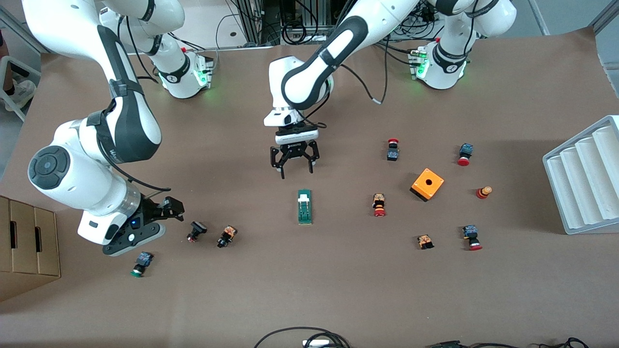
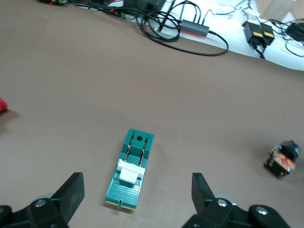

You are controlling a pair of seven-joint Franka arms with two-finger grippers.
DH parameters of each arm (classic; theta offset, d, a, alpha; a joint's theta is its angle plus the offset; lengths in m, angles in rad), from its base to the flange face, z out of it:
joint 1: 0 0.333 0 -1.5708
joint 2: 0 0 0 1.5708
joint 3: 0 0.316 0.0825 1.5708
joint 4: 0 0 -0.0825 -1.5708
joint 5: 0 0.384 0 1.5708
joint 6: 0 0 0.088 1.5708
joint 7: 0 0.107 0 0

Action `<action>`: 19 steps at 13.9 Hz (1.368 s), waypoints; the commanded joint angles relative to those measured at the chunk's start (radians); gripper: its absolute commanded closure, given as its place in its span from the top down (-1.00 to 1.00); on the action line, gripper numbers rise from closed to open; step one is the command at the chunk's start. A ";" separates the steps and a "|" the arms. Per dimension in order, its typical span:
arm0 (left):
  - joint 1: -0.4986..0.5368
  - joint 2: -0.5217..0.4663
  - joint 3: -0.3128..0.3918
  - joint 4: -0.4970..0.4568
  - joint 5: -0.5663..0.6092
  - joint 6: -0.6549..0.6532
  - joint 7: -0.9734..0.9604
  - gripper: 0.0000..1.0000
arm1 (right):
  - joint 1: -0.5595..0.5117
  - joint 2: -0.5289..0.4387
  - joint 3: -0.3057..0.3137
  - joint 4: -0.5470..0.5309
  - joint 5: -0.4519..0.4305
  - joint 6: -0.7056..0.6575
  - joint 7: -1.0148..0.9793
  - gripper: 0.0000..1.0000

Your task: Close load switch with both arms

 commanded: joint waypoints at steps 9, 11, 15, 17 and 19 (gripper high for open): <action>-0.064 0.115 0.020 0.036 0.211 -0.058 -0.142 1.00 | 0.010 0.012 -0.003 0.002 -0.014 0.009 -0.165 1.00; -0.065 0.143 0.020 0.041 0.220 -0.073 -0.146 0.99 | 0.029 0.012 -0.003 0.002 -0.017 0.016 -0.165 1.00; -0.102 0.195 0.022 0.074 0.223 -0.116 -0.176 0.99 | 0.029 0.018 -0.003 0.002 -0.072 0.026 -0.169 1.00; -0.106 0.201 0.023 0.076 0.283 -0.133 -0.228 0.99 | 0.029 0.018 -0.003 0.002 -0.075 0.035 -0.171 1.00; -0.106 0.218 0.023 0.076 0.318 -0.143 -0.285 0.99 | 0.050 0.026 -0.003 0.001 -0.086 0.052 -0.194 1.00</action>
